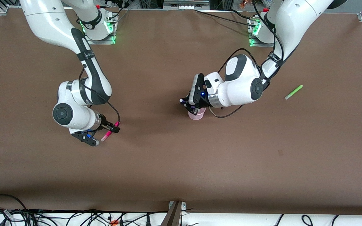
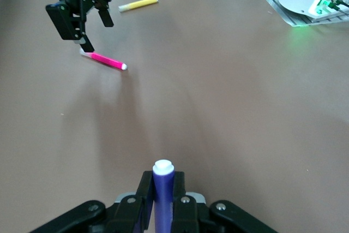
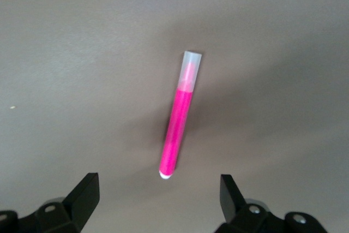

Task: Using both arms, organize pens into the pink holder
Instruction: 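Drop the purple marker into the cup while the right gripper grasps the pink marker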

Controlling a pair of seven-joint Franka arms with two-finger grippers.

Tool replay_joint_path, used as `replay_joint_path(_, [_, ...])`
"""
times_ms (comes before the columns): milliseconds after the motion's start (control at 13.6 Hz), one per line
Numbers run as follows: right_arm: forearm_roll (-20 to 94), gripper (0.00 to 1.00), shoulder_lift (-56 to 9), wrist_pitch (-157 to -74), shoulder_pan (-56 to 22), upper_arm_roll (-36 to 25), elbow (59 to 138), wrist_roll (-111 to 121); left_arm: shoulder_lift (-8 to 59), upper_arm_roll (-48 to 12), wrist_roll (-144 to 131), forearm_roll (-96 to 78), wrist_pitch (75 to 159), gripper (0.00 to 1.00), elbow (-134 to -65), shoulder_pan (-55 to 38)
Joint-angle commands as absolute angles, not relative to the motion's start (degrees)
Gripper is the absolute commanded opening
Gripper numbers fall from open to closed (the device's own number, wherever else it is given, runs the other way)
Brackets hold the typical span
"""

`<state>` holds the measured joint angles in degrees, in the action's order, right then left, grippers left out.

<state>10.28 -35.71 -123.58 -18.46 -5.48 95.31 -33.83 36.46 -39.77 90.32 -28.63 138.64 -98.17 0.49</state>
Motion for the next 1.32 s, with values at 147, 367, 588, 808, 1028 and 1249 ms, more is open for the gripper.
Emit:
replay_joint_path(147, [10.99, 0.83, -36.73, -130.07, -18.46, -5.71, 99.23, -34.37, 35.86, -40.6, 92.81, -29.88, 138.43, 1.0, -100.28, 1.14])
replay_joint_path(367, [10.99, 0.75, -37.18, -131.22, -18.55, -5.71, 99.93, -34.37, 33.93, -40.61, 90.46, -29.97, 136.33, 1.0, -100.46, 1.4])
replay_joint_path(588, [11.07, 0.63, -37.44, -134.28, -19.33, -5.62, 102.03, -34.63, 29.29, -39.99, 75.9, -29.19, 127.91, 1.0, -100.2, 2.9])
replay_joint_path(808, [11.07, 0.58, -37.53, -135.35, -20.21, -5.62, 102.66, -36.12, 25.32, -38.33, 60.44, -23.86, 116.67, 1.0, -100.28, 6.23])
replay_joint_path(1028, [11.07, 0.53, -37.88, -135.44, -20.3, -5.54, 102.74, -36.12, 24.87, -38.15, 45.75, -13.47, 103.85, 1.0, -95.47, 12.03])
replay_joint_path(1249, [11.07, 0.09, -38.41, -135.09, -20.21, -5.1, 102.74, -35.78, 26.19, -37.79, 34.58, 4.16, 95.3, 1.0, -85.89, 12.66])
